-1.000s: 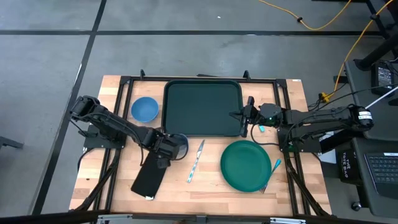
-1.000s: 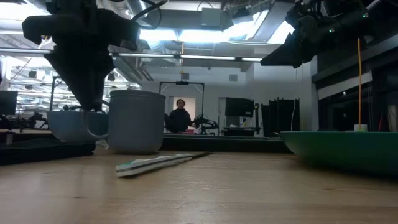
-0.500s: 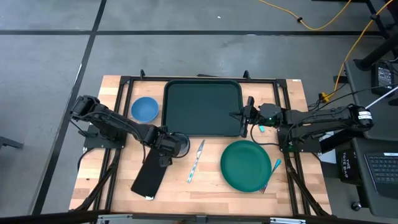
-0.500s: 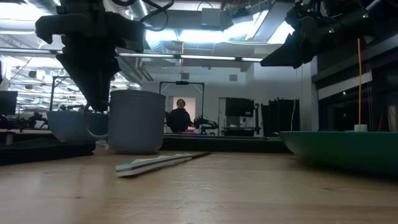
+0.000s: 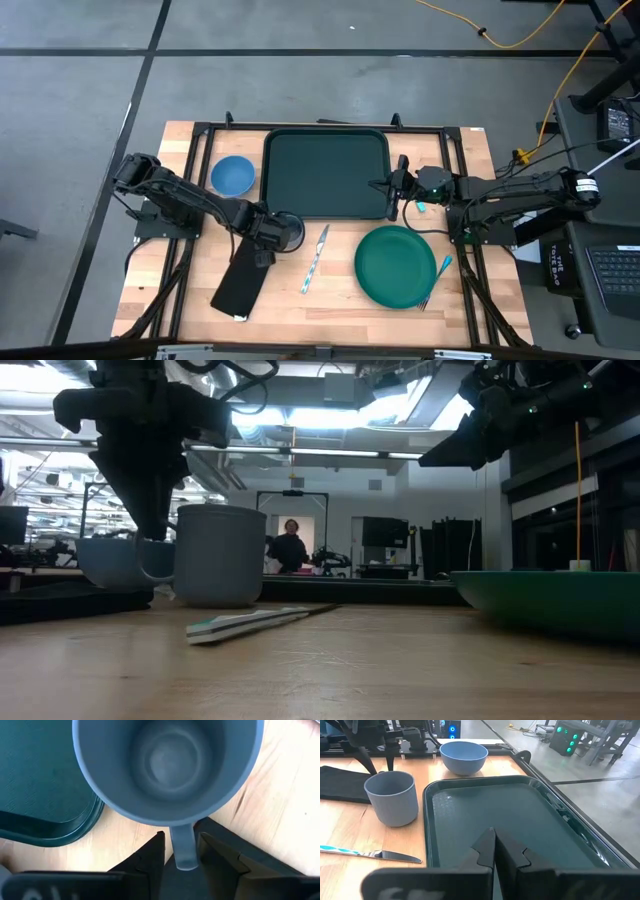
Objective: Set up tray
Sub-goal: Put the gray mug on the green tray
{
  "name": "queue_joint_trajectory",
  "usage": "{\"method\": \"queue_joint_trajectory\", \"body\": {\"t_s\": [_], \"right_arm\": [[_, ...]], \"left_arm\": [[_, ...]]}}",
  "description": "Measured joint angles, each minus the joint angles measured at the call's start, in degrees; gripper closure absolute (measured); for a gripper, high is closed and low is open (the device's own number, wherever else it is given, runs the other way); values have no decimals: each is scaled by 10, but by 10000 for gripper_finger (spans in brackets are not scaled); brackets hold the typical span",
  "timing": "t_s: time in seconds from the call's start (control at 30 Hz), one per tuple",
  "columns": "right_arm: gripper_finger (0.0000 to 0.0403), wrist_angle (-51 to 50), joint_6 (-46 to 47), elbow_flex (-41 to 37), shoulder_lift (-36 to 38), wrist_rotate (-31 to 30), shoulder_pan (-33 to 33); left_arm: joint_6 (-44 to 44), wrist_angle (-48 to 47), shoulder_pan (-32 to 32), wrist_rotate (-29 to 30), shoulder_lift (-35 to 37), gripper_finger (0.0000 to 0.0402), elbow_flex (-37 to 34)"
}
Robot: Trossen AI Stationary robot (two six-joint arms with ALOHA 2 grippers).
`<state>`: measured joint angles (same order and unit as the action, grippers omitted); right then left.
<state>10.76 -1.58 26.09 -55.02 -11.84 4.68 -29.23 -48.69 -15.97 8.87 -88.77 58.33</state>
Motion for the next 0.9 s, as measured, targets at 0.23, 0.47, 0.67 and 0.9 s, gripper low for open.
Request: {"method": "queue_joint_trajectory", "body": {"t_s": [0.23, 0.47, 0.67, 0.9], "right_arm": [[392, 0, 0, 0, 0, 0, 0], [392, -11, 0, 0, 0, 1, 0], [392, -21, 15, 0, 0, 1, 0], [392, -21, 14, 0, 0, 1, 0]], "left_arm": [[35, 0, 0, 7, 0, 324, 0], [41, -6, 0, 31, 0, 362, 0], [50, -6, 0, 35, 0, 362, 0], [50, -5, 0, 16, 13, 362, 0]]}}
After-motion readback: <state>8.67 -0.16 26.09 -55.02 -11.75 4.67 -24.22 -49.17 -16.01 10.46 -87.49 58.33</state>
